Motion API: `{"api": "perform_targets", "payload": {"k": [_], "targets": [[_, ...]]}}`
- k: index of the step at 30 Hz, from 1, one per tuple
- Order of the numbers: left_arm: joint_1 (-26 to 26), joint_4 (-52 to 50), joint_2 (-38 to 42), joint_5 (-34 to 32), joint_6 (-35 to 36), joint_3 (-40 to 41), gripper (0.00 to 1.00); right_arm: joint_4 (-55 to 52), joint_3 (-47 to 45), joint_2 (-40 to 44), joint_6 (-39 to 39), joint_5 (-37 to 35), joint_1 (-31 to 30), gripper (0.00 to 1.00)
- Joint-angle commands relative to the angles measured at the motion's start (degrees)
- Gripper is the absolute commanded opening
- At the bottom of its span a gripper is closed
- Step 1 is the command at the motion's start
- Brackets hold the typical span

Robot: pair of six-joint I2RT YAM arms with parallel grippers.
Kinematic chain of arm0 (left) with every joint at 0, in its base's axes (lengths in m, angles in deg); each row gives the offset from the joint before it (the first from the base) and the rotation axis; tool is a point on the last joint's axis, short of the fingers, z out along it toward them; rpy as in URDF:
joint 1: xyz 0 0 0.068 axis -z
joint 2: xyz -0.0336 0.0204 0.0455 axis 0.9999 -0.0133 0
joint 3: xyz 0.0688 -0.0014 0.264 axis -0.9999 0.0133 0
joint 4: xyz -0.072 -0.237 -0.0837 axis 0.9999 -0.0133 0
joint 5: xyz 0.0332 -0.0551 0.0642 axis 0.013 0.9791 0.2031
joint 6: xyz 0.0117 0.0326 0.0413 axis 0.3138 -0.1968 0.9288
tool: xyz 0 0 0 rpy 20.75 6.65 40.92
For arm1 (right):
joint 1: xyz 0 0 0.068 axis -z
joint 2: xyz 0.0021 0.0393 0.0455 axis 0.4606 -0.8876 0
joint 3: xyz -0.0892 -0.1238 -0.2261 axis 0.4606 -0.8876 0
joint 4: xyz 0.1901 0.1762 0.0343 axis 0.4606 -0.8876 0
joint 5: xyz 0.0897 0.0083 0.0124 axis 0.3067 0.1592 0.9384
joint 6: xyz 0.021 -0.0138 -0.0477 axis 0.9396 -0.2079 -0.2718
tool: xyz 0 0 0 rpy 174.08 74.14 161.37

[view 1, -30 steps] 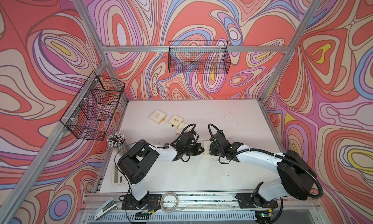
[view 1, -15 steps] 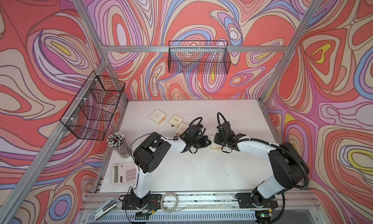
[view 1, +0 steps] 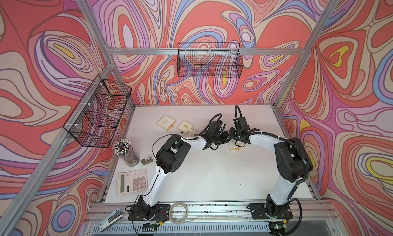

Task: Take out the earrings from the drawer-style jewelry box
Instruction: Move the jewelry box to the center of the board.

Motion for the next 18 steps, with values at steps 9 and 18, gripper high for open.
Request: {"api": "perform_targets", "payload": {"k": [9,18], "targets": [[-1.94,-0.71,19.36,-1.38,-0.08,13.12,0.05,-5.88,-7.72,18.48,0.99,4.68,-0.22,0.28],[-4.58,-3.95,45.75,-7.62,2.47,35.27,0.12,-5.26,-13.43,22.89,1.73,7.28,-4.89,0.36]]}}
